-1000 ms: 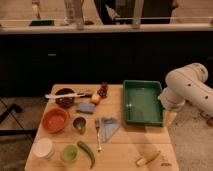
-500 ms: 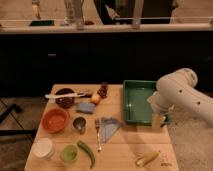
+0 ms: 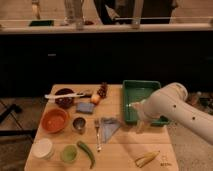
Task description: Place towel in tray
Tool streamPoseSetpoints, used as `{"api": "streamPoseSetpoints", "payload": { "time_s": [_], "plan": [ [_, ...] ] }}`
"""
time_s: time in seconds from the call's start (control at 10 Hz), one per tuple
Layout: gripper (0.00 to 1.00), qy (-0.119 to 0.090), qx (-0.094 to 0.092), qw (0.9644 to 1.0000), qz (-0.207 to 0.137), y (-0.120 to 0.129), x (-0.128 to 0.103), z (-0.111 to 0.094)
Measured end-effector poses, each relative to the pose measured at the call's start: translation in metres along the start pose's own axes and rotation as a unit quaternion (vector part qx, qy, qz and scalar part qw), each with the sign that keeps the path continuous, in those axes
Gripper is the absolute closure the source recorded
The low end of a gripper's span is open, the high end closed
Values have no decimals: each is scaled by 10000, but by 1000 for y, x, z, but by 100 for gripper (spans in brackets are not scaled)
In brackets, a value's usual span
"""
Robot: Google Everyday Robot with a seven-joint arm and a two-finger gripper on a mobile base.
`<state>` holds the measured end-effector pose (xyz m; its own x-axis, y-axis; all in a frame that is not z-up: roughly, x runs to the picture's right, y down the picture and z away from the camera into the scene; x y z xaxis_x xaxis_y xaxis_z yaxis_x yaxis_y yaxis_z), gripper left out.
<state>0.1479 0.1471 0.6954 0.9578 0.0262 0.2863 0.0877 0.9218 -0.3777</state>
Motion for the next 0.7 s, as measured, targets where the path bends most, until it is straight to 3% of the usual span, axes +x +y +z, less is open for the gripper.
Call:
{"api": "streamPoseSetpoints", "payload": {
  "time_s": [0.2,0.7],
  "plan": [
    [20,-74,-11,9993,-369,4,-16,11],
    [20,-80,-15,9993,-358,5,-16,11]
  ]
}}
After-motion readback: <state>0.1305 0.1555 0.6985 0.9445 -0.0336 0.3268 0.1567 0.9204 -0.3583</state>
